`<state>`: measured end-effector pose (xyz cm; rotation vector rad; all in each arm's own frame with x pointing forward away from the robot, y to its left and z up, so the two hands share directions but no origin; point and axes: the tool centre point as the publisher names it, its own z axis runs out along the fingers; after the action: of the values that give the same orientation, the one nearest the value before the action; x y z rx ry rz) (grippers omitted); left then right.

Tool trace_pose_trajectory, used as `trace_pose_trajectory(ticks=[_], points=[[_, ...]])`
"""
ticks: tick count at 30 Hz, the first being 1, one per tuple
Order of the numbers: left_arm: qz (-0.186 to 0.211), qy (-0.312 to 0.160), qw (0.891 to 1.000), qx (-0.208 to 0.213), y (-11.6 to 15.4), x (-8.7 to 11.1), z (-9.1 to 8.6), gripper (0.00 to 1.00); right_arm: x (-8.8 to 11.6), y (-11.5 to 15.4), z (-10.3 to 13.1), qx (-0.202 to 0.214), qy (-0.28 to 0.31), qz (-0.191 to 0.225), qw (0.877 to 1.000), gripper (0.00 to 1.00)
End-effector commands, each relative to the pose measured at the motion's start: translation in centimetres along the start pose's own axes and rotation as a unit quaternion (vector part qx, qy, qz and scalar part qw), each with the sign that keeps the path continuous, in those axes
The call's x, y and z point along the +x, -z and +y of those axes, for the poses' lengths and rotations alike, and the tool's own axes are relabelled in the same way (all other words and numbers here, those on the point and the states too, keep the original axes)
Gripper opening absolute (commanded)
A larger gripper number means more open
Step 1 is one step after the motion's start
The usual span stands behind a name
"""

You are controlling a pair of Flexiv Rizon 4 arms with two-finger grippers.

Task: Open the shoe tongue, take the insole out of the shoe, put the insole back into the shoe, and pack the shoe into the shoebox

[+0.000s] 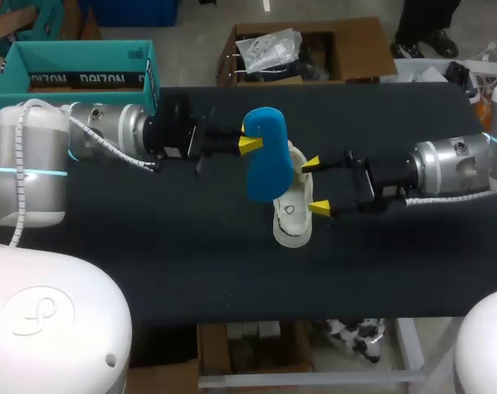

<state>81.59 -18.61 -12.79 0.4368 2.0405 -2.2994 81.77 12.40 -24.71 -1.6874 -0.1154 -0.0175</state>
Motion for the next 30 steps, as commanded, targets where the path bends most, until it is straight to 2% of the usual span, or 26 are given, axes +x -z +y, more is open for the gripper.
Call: trace_pose_trajectory(ticks=[1,3,6,7,8,12,13,19,20,21,27,28,29,30], points=[[0.031,-0.013,0.999,0.015,-1.3,-1.1,2.3,0.0,0.0,-0.6,0.5,0.019,0.001,0.002,1.0,1.0],[0.032,-0.011,0.999,0.024,-1.6,-1.1,2.8,0.0,-0.1,-0.8,0.6,0.019,-0.002,0.005,1.0,0.98],[0.037,-0.01,0.999,0.03,-1.9,-1.1,3.5,0.0,0.0,-0.9,0.7,0.023,-0.004,0.009,1.0,0.83],[0.041,-0.009,0.998,0.037,-2.0,-1.0,3.6,0.0,0.0,-1.0,0.7,0.024,-0.005,0.011,1.0,0.74],[0.041,-0.009,0.998,0.037,-2.0,-1.0,3.7,0.0,0.0,-1.0,0.7,0.024,-0.006,0.011,1.0,0.71],[0.046,-0.008,0.998,0.041,-2.5,-0.7,4.1,0.0,0.1,-1.0,0.9,0.026,-0.006,0.014,1.0,0.38],[0.048,-0.007,0.998,0.043,-2.6,-0.7,4.2,0.0,0.1,-1.0,0.9,0.026,-0.006,0.015,1.0,0.33],[0.053,-0.004,0.997,0.049,-3.2,-0.3,4.4,0.0,-0.1,-0.8,1.3,0.029,-0.008,0.019,0.999,0.25],[0.053,-0.004,0.997,0.05,-3.3,-0.3,4.5,0.0,-0.1,-0.8,1.3,0.03,-0.008,0.02,0.999,0.17],[0.053,-0.003,0.997,0.051,-3.4,-0.3,4.5,0.0,-0.1,-0.8,1.4,0.03,-0.008,0.02,0.999,0.0],[0.066,0.001,0.997,0.049,-3.6,-0.1,4.5,0.0,-0.4,-0.5,1.6,0.03,-0.003,0.018,0.999,0.0],[0.072,0.002,0.996,0.046,-3.5,-0.2,4.6,0.18,-0.5,-0.4,1.6,0.031,0.002,0.013,0.999,0.0],[0.08,0.003,0.996,0.044,-3.4,-0.2,4.6,0.43,-0.6,-0.4,1.6,0.032,0.003,0.012,0.999,0.0],[0.087,0.003,0.995,0.041,-3.2,-0.2,4.6,1.0,-0.7,-0.3,1.6,0.032,0.007,0.006,0.999,0.0]])
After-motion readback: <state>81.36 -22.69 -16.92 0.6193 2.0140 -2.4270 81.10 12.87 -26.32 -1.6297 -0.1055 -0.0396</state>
